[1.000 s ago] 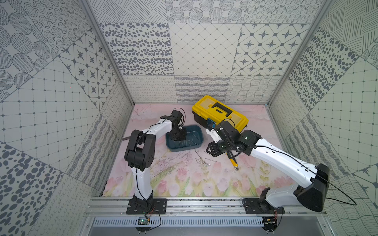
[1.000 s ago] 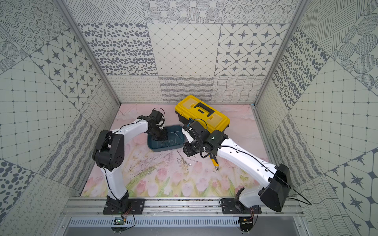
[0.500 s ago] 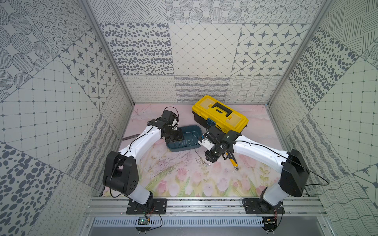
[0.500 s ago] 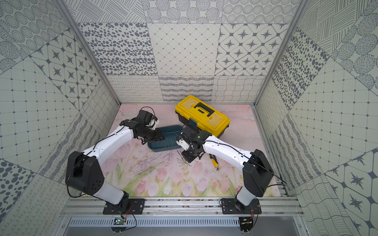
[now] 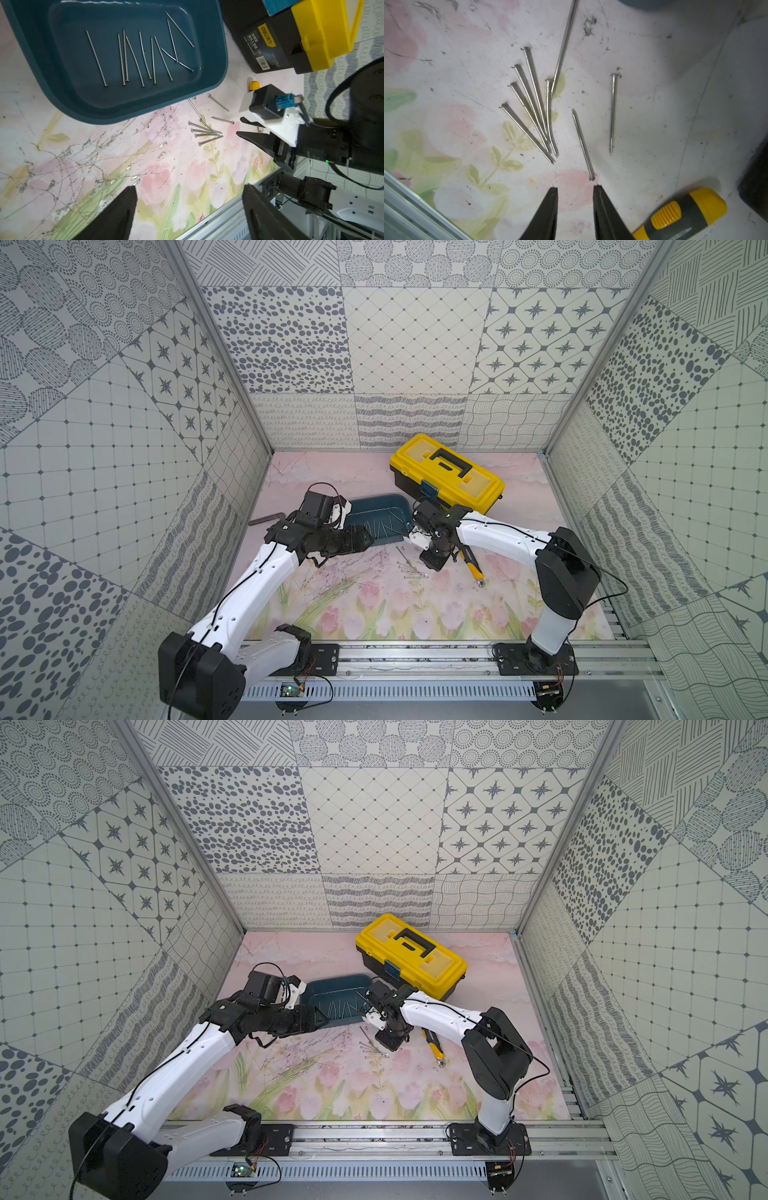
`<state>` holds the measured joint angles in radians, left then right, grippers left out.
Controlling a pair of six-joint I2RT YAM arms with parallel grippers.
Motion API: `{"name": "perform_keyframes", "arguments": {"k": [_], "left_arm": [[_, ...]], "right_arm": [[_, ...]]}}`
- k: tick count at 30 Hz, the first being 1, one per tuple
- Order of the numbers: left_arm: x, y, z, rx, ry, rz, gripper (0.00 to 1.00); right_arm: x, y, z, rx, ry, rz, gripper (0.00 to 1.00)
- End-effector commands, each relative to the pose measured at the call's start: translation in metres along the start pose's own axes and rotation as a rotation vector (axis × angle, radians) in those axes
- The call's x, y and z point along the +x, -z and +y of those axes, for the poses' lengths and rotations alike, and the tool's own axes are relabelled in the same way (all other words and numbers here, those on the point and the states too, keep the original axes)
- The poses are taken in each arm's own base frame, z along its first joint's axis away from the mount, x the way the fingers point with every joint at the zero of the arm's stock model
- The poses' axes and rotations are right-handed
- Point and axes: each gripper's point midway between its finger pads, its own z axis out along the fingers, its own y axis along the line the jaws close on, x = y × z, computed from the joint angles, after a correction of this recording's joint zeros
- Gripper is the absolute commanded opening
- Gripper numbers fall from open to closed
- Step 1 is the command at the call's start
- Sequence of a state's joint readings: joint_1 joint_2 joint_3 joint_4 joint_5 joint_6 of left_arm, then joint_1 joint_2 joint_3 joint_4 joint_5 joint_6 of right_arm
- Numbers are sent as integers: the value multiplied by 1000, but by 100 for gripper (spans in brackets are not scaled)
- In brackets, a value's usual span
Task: Put the nails on the desktop into the storage box
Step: Pick up the nail from the center of the board.
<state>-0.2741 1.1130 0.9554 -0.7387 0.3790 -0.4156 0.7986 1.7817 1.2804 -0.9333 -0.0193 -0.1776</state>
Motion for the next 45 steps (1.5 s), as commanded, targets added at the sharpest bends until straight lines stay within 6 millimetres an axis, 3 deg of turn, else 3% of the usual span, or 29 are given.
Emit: {"name": "perform_keyframes", "arguments": {"k": [1,16,32,45], "left_arm": [[10,9,-14,109,-20,-44,97],[27,17,-17,161,-4,-66,100],[42,13,-16,208,-22,-57,96],[39,10,-19,227,-36,-68,96]], "right_arm": [[8,-7,-8,35,45,35,35],[24,-29,6,-8,75,109,34],[30,-51,0,22,68,170,30],[17,-24,-12,108,78,110,31]]}}
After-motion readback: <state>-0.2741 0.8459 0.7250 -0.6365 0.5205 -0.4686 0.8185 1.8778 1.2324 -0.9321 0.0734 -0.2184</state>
